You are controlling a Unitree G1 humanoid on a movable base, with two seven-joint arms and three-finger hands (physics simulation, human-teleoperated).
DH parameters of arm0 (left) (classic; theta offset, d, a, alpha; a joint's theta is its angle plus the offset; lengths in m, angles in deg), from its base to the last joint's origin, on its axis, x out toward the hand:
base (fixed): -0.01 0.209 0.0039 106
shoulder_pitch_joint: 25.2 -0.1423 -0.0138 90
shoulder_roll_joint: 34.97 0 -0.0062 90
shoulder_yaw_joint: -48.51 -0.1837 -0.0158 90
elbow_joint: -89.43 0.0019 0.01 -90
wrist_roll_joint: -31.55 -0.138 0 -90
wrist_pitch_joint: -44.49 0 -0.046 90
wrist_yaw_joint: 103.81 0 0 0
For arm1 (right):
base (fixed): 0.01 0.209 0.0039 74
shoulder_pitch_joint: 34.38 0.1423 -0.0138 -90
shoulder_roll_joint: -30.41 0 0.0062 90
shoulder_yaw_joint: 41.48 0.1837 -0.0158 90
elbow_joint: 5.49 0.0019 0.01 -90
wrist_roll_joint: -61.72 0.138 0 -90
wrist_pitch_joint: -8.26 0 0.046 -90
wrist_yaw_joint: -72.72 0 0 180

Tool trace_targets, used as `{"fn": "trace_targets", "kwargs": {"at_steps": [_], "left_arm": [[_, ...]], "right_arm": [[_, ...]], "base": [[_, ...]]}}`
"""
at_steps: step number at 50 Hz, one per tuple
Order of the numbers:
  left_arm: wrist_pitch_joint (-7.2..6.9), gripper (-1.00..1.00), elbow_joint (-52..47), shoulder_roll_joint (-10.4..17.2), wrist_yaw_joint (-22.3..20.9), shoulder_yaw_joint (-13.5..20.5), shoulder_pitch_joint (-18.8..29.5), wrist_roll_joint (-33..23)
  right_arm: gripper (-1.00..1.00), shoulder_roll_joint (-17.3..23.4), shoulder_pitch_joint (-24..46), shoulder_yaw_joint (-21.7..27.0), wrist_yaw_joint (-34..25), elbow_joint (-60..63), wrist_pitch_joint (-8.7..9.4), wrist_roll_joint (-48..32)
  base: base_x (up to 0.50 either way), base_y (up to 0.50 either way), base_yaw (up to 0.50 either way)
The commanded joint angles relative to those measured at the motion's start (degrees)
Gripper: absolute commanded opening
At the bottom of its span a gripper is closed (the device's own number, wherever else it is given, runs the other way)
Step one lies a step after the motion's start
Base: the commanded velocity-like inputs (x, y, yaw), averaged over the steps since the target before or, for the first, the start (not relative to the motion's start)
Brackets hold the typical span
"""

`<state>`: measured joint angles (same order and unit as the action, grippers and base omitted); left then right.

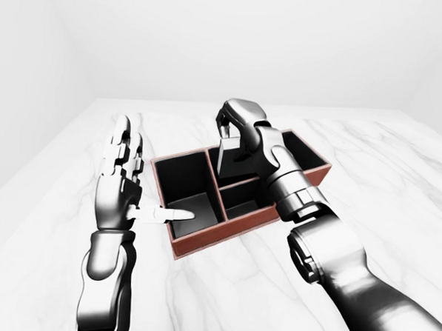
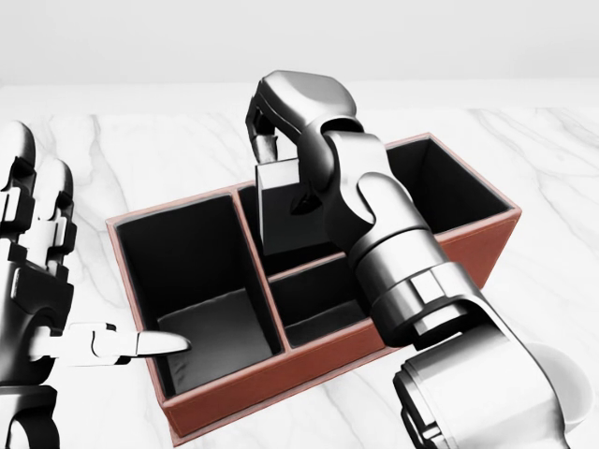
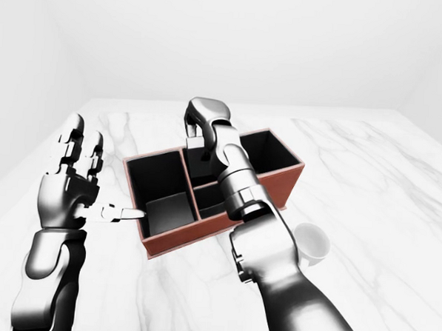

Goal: Pick up the book and place it in the front compartment of the caddy.

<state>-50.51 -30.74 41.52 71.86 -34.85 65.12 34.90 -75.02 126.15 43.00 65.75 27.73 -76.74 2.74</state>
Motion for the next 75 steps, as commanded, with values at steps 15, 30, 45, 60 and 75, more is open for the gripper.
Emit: {"fn": "trace_targets", "kwargs": {"at_steps": [15,30,45,60,75], "left_arm": [[0.00,1.00,0.2,0.0,0.0,-0.2,-0.1,-0.1],[0.00,1.00,0.2,0.0,0.0,-0.2,0.0,-0.2],[0.00,1.00,-0.2,0.0,0.0,-0.1,0.0,-0.1],[0.00,1.00,-0.1,0.0,0.0,-0.3,0.0,-0.2],[0.00,1.00,-0.5,-0.1,0.0,-0.5,-0.3,-0.4]], "right_arm": [[-1.00,0.1,1.7,0.3,4.0,-3.6,0.00,-0.2],[-1.00,-0.5,1.8,0.0,5.9,-4.4,-0.21,-0.1],[-1.00,-1.0,1.8,-0.2,6.5,-3.3,-1.31,-0.8],[-1.00,-1.0,1.6,-0.3,7.8,-3.9,-2.58,-1.8],[-1.00,-0.6,1.3,-0.4,9.2,-4.0,-3.91,-2.6]], "base": [[0.00,0.00,0.00],[0.00,0.00,0.00],[0.00,0.00,0.00],[0.00,0.00,0.00],[0.00,0.00,0.00]]}}
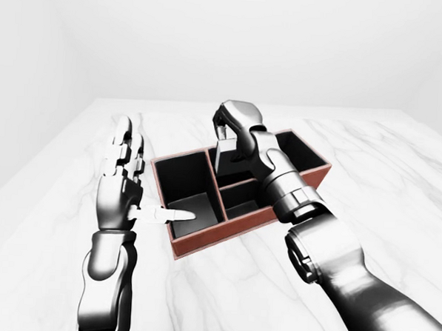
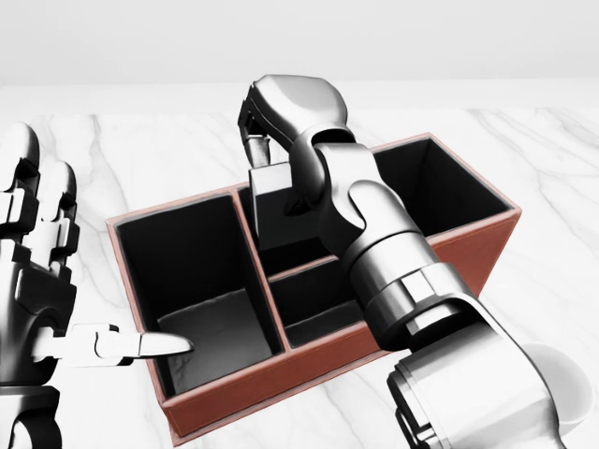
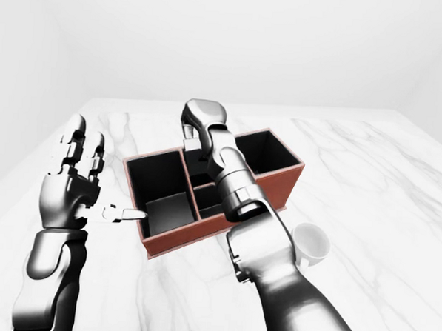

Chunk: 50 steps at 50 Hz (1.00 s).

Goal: Pick up the book and place it in the front compartment of the caddy.

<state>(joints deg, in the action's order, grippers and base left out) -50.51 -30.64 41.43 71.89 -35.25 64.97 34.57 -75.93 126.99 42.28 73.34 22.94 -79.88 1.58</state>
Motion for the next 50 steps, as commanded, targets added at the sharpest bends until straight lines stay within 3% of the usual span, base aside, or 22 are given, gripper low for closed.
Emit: {"fn": "trace_targets", "kwargs": {"at_steps": [1,25,50], "left_arm": [[0.00,1.00,-0.4,0.0,0.0,-0.2,-0.2,-0.1],[0.00,1.00,-0.1,-0.1,-0.1,-0.3,-0.1,-0.4],[0.00,1.00,0.4,-0.2,-0.1,-0.7,-0.4,-0.6]], "right_arm": [[-1.00,0.4,0.4,0.3,1.7,0.8,-0.79,-1.6],[-1.00,0.4,0.3,0.3,5.6,-2.4,-3.56,-2.2],[-1.00,0.4,0.0,0.1,7.3,-3.8,-4.44,-2.6]], "base": [[0.00,0.00,0.00],[0.00,0.00,0.00],[0.00,0.00,0.00]]}}
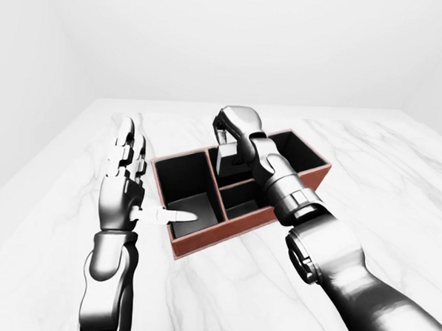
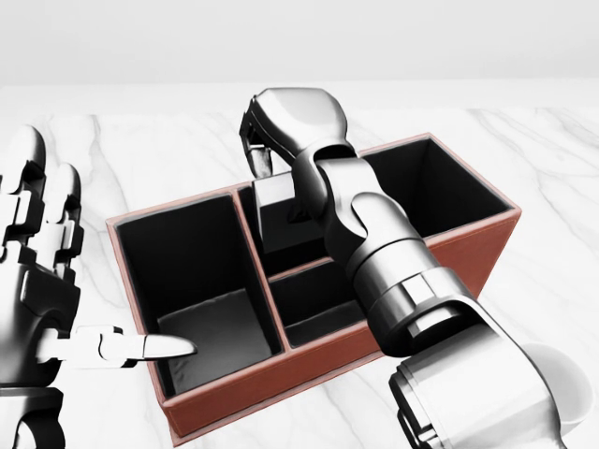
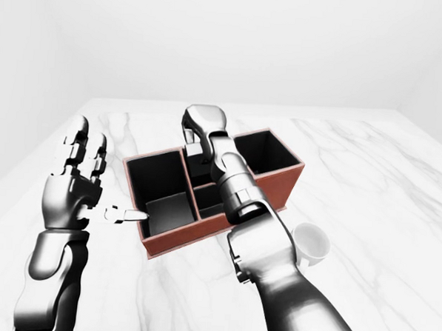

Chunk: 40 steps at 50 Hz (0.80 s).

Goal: Pick up the book and place it in the front compartment of the caddy.

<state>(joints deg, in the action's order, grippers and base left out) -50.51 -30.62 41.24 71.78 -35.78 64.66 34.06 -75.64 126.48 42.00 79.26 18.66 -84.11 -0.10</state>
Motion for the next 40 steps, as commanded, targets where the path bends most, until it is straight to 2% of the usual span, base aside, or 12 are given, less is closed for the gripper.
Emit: {"fn": "trace_targets", "kwargs": {"at_steps": [1,40], "left_arm": [[0.00,1.00,0.3,-0.1,0.0,-0.1,-0.1,-0.1],[0.00,1.00,0.5,-0.1,0.0,-0.2,-0.1,-0.2]], "right_arm": [[-1.00,0.1,0.5,0.4,1.5,0.4,-0.24,-1.0],[-1.00,0.1,0.5,0.4,5.3,-1.2,-1.61,-1.0]], "base": [[0.00,0.00,0.00],[0.00,0.00,0.00]]}}
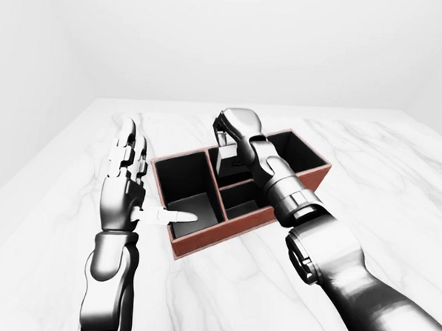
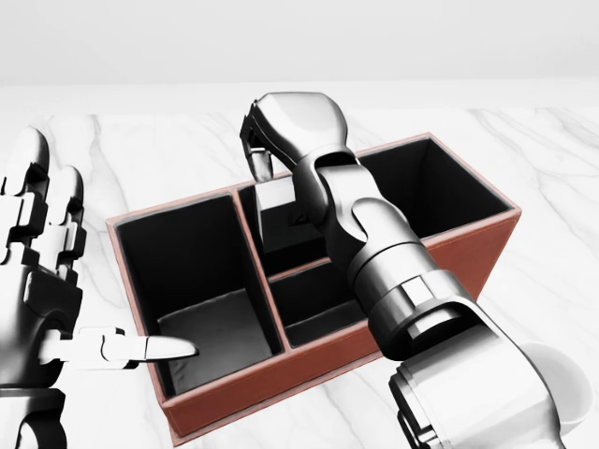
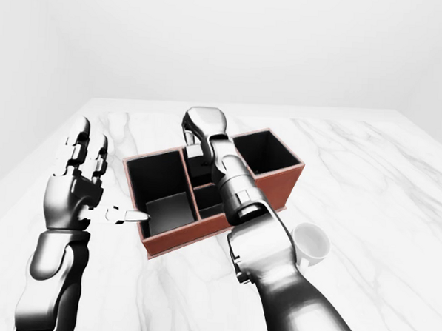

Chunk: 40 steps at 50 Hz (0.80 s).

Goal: Pick up the book and place it in the front compartment of the caddy.

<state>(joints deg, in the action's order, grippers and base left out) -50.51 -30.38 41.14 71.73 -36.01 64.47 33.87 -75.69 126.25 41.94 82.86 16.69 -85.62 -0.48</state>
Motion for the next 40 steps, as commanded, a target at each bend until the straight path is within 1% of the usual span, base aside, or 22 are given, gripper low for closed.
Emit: {"fn": "trace_targets", "kwargs": {"at_steps": [1,21,26,40], "left_arm": [[0.00,1.00,0.3,0.0,0.0,0.0,0.1,-0.1],[0.00,1.00,0.0,0.0,0.0,0.0,0.0,0.0],[0.00,1.00,-0.1,0.0,0.0,0.0,0.0,0.0],[0.00,1.00,0.1,0.0,0.0,0.1,0.1,0.1]], "right_arm": [[-1.00,0.2,0.7,0.5,1.9,0.6,-0.20,-0.7],[-1.00,0.3,0.6,0.6,3.9,-0.6,-0.63,-0.8],[-1.00,0.2,0.4,0.5,4.7,-1.2,-1.12,-0.8],[-1.00,0.1,-0.2,0.4,6.1,-1.9,-1.12,-0.9]], "base": [[0.00,0.00,0.00],[0.00,0.00,0.00],[0.00,0.00,0.00],[0.00,0.00,0.00]]}}
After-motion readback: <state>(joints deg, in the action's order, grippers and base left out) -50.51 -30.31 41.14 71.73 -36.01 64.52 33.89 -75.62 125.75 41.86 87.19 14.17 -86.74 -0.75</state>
